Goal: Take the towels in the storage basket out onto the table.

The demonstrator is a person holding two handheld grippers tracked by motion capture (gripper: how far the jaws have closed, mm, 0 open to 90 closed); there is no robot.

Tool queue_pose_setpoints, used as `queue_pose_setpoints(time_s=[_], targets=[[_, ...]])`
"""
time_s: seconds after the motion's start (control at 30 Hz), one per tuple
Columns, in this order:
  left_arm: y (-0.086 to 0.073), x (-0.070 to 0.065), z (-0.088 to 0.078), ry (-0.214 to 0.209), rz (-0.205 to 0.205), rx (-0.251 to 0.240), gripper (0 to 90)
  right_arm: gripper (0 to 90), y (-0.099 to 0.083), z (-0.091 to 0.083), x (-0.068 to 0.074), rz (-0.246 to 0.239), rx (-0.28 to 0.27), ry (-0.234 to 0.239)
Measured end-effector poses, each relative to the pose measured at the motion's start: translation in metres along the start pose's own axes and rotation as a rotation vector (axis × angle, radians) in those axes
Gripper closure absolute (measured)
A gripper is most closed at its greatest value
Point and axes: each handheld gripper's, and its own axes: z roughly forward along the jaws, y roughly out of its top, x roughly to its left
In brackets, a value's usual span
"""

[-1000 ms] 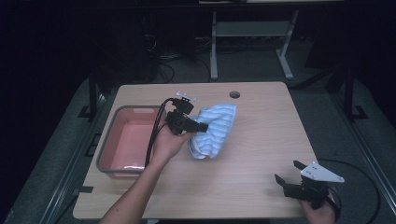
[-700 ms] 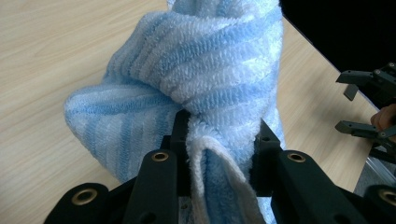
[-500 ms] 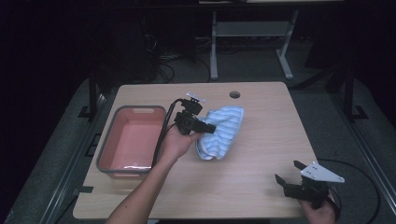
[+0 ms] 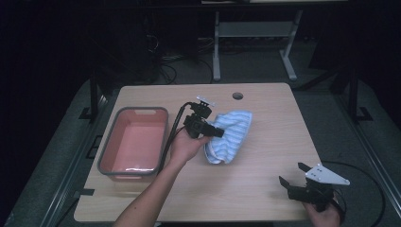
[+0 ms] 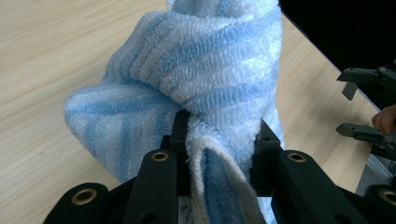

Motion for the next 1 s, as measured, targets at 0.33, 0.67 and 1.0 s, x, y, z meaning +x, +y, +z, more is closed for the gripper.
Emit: queue_pose_setpoints(time_s=[0.33, 0.67, 1.0], targets=[[0.002, -0.006, 0.015, -0.008, -0.006, 0.008, 68.8, 14.5, 0.000, 0.000, 0.000, 0.002, 0.001, 0.002], [0.002, -0.007, 0.028, -0.007, -0.010, 0.018, 68.6, 14.5, 0.000, 0.000, 0.000, 0.002, -0.002, 0.002], [-0.001, -0.008, 0.042, -0.013, -0.015, 0.037, 68.0, 14.5, 0.000, 0.000, 0.001, 0.003, -0.001, 0.003]])
